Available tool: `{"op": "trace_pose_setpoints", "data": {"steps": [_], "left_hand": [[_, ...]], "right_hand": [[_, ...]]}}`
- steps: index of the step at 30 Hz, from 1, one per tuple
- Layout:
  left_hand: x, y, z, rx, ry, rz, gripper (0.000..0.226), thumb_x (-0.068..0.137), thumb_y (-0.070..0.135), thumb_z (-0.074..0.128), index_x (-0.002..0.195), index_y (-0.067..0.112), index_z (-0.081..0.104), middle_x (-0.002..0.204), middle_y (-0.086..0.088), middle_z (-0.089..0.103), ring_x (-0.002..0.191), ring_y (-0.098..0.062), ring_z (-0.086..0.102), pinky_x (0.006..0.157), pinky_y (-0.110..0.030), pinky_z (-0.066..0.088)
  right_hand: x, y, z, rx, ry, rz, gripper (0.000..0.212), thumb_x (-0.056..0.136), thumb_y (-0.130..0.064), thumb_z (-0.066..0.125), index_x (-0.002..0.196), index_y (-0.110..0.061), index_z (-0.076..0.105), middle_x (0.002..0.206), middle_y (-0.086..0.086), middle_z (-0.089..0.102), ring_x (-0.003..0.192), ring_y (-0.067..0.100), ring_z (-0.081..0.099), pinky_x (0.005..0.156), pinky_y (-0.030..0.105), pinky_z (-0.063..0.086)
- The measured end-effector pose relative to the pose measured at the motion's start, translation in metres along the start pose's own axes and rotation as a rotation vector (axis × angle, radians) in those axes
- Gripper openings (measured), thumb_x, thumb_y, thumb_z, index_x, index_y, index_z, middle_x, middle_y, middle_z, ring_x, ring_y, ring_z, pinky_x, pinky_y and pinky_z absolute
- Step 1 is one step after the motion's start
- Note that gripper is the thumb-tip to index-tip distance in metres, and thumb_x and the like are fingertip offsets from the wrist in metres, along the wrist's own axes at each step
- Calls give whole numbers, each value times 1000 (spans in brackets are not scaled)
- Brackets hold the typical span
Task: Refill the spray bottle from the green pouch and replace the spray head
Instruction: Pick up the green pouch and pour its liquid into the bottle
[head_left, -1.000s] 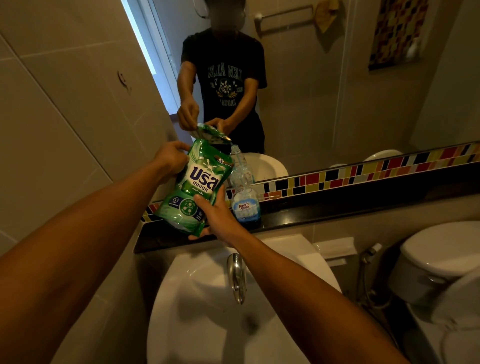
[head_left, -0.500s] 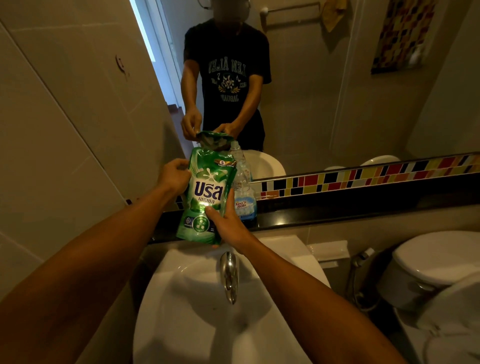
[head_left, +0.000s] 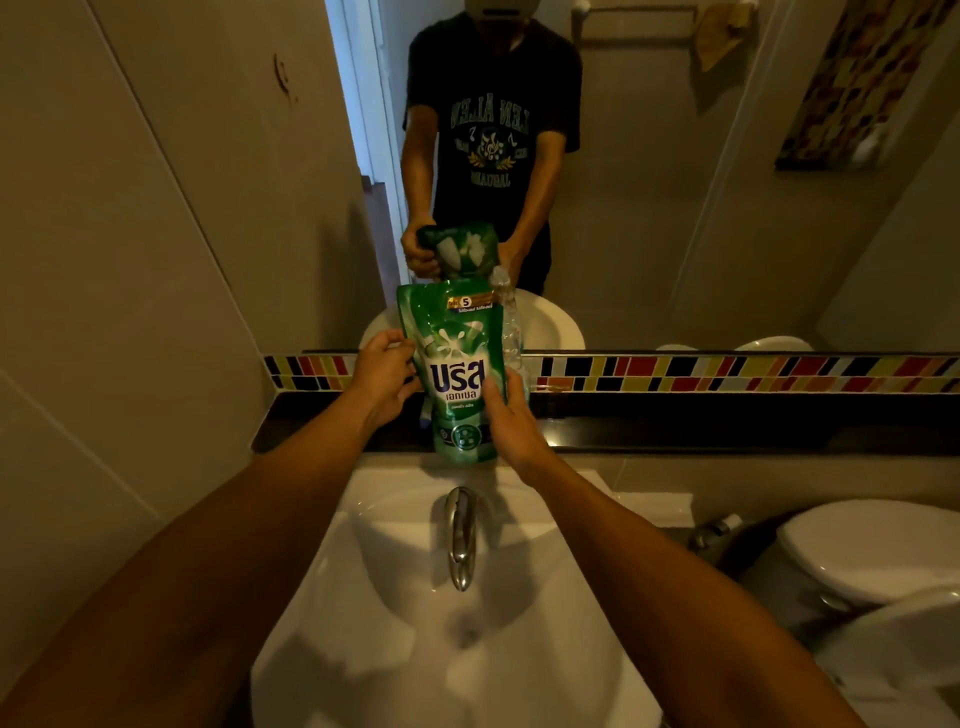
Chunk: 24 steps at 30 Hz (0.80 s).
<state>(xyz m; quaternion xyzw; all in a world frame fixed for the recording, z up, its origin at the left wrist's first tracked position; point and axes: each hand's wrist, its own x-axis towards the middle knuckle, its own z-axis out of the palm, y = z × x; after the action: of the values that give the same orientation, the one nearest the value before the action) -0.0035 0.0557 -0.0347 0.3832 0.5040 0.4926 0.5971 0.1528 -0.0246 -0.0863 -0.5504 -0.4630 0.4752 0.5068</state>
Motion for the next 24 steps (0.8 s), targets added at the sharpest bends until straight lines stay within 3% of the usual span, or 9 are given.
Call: {"op": "trace_pose_setpoints", "data": {"steps": [3,6,8,10,14,17,19,21,24], "left_hand": [[-3,6,-5,-72,-8,27,16,100,7,48,97,20,58,93,-6,68,86,-20,65,88,-45,55],[-6,14,-11,-138,-34,62,16,100,7,50,95,20,58,93,-5,67,88,-19,65,87,-45,55],[-10,19,-15,-158,-30,90,17,101,6,49,94,20,58,92,-3,67,82,-16,65,74,-38,60],[-13,24,-22,-154,-16,112,20,101,5,48,93,20,58,90,-2,67,78,-13,64,67,-33,58],[-13,29,-53,-157,15,136,19,100,4,48,95,19,60,89,0,68,82,-12,65,82,-37,56],[-14,31,-79,-124,64,168,18,100,6,49,95,20,60,85,3,68,76,-9,65,69,-32,56],[-15,32,-94,-80,107,159,17,101,10,49,93,22,58,86,2,67,74,-12,64,65,-35,56],[-13,30,-111,-66,136,140,16,101,13,49,93,23,58,92,0,67,83,-18,65,70,-42,55],[-5,26,-135,-80,179,130,16,100,12,50,92,23,59,100,-2,68,103,-25,64,82,-56,55]], "right_hand": [[7,-11,-2,11,30,-10,42,113,-37,38,153,-26,39,126,-6,61,103,1,62,74,18,50],[15,-22,7,77,69,10,37,111,-31,46,145,-20,55,125,0,71,107,14,70,80,28,58],[19,-25,16,133,111,28,31,109,-25,52,134,-14,65,119,6,76,110,23,73,88,40,62],[21,-26,25,170,139,27,26,107,-19,55,126,-8,70,114,8,78,106,23,75,90,43,63],[22,-29,47,157,166,-1,21,105,-11,58,118,-3,72,96,-1,76,84,6,73,75,27,64],[28,-29,70,125,161,-11,20,105,-10,58,116,-2,71,93,-3,74,81,4,71,66,19,60],[33,-30,88,110,149,2,19,105,-9,57,115,-3,71,91,-5,73,79,3,70,62,16,58],[40,-28,105,90,137,8,17,106,-8,55,113,-5,70,90,-6,72,80,3,70,65,20,61],[53,-21,132,69,99,29,18,106,-8,55,115,-6,70,101,2,74,92,16,73,84,39,64]]}}
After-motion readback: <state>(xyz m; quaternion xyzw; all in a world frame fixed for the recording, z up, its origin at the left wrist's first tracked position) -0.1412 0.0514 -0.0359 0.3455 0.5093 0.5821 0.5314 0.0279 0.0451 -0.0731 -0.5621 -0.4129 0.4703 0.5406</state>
